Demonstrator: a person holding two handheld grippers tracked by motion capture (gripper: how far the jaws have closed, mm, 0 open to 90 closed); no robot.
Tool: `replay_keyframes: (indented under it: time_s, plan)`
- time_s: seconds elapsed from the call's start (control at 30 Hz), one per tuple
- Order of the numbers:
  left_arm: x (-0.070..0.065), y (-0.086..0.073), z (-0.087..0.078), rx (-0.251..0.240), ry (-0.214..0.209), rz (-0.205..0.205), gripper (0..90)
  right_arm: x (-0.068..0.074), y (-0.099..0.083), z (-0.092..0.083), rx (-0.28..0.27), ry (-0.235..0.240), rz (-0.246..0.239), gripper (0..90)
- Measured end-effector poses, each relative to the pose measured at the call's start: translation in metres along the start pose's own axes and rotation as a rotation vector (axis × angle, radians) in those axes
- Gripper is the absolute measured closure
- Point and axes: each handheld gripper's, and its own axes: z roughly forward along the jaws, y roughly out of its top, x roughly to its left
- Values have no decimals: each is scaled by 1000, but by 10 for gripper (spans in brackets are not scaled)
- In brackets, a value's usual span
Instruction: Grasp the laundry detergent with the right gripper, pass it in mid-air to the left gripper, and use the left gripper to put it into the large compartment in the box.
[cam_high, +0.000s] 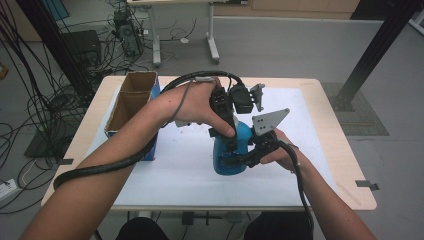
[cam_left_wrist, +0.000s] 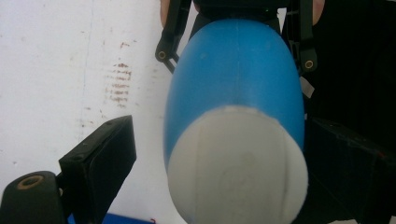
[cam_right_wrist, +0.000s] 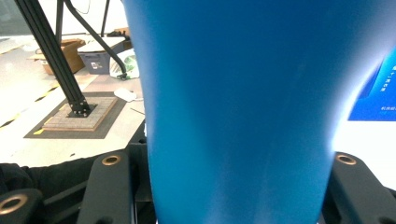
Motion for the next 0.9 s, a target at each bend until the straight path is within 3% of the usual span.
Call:
replay_keyframes:
  time_s: [0.9]
  plan:
    - [0, 1, -1, 2, 1, -6, 101, 0, 0, -1, -3, -4, 2, 433]
